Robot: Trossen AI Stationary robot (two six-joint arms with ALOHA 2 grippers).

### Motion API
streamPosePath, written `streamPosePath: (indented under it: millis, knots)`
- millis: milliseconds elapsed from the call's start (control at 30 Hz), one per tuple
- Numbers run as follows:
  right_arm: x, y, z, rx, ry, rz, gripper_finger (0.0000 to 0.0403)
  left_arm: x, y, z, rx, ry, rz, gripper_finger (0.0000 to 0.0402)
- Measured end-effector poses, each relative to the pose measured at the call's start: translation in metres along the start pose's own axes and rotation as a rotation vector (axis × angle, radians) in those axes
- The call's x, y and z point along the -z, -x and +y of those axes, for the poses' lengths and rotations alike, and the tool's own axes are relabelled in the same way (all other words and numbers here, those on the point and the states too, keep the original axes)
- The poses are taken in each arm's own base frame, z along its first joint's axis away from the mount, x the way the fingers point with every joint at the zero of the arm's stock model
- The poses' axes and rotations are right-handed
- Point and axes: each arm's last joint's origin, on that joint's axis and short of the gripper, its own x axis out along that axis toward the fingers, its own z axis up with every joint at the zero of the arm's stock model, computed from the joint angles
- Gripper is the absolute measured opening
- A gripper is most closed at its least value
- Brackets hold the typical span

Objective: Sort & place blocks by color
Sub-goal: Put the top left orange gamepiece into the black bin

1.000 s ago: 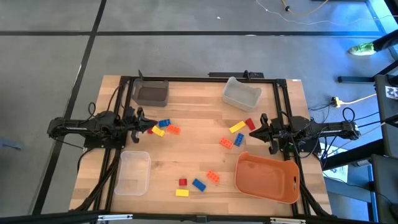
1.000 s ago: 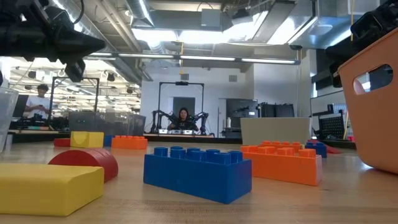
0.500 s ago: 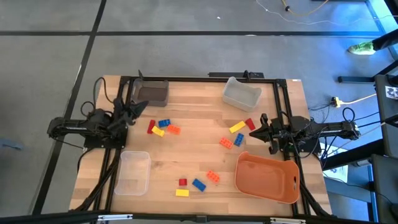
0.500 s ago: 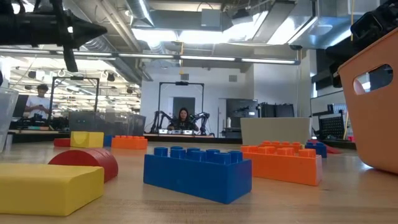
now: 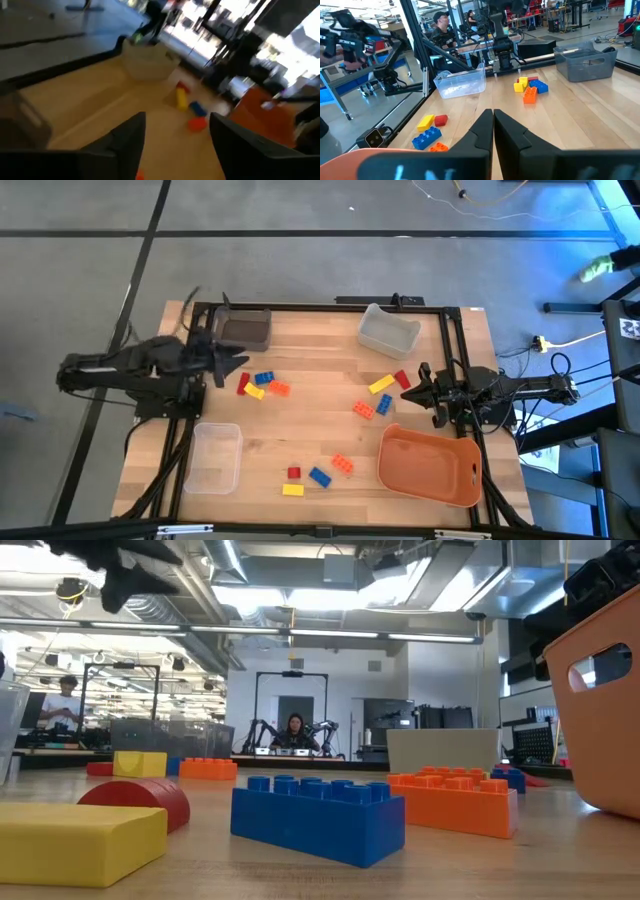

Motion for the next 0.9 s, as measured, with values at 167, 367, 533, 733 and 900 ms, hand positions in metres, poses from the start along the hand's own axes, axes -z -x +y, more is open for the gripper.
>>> streamPosePath:
  millis: [167, 367, 533, 733, 900]
  knots:
    - [0.0, 0.0, 0.0, 0.0, 0.0, 0.0, 0.0016, -0.007, -0.033, -0.015, 0.021, -0.188, 0.262, 0.0253]
    - [0.0, 0.0, 0.0, -0.001, 0.0, 0.001, 0.0016, 0.012, -0.09, -0.026, 0.056, -0.465, 0.589, 0.0254]
    - [0.0, 0.0, 0.0, -0.001, 0.0, 0.001, 0.0016, 0.044, -0.13, -0.031, 0.111, -0.835, 0.746, 0.0255]
    - [0.0, 0.0, 0.0, 0.0, 0.0, 0.0, 0.0016, 0.086, -0.165, -0.023, 0.102, -1.108, 0.916, 0.0253]
    - [0.0, 0.0, 0.0, -0.001, 0.0, 0.0, 0.0016, 0.106, -0.187, -0.013, 0.064, -1.139, 0.955, 0.0253]
